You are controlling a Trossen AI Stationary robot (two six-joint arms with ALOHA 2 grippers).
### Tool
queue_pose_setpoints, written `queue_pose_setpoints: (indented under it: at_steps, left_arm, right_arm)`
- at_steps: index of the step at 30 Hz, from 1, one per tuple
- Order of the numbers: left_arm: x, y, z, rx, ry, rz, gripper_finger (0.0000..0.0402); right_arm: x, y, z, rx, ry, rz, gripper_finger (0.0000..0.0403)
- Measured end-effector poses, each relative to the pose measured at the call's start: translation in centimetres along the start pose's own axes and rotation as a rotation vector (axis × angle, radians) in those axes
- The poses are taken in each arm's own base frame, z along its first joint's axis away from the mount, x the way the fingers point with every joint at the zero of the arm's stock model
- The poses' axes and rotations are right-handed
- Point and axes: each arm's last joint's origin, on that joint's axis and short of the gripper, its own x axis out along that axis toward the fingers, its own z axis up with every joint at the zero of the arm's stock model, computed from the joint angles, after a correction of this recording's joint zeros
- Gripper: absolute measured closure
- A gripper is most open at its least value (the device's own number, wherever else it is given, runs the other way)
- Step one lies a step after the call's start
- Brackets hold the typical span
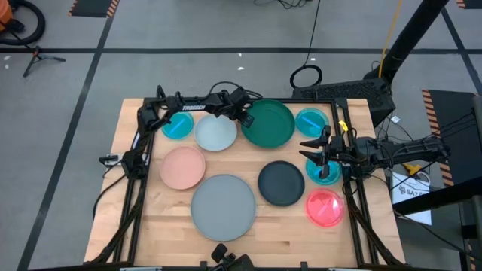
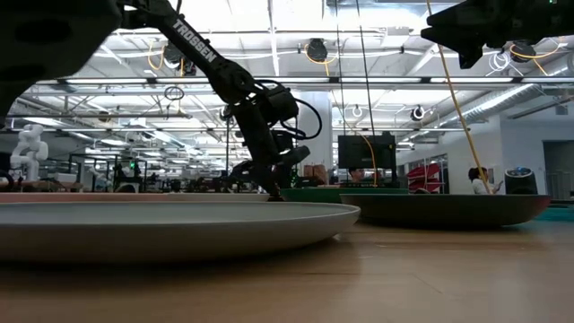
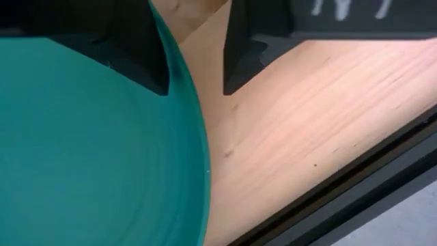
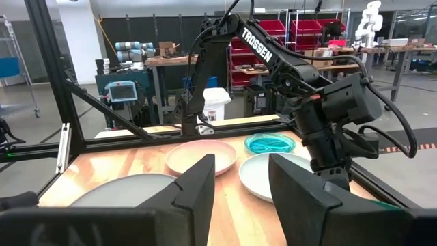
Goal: Stack plastic plates
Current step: Stack the green plate on top of the gray plate
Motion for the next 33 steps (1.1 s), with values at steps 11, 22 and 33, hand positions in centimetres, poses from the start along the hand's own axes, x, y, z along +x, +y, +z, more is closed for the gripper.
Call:
queue_pose_setpoints:
  at_steps: [11,22,33]
  left_arm:
    - [0.0,0.1,0.1,-0.016,-0.016,0.044,0.0342]
    - [-0.2,0.2,0.4,-0.059,-0.041,0.034,0.0391]
    - [-3.9,-1.7,4.5,0.043,-0.127,-0.04,0.0391]
  right_arm:
    - [0.0,0.0,0.0,0.0,-0.002,0.0,0.0273]
    - [0.0,0.0,0.0,0.001,-0.001,0.0,0.0273]
    - [0.0,0.0,0.0,0.002,0.002,-0.001,0.0273]
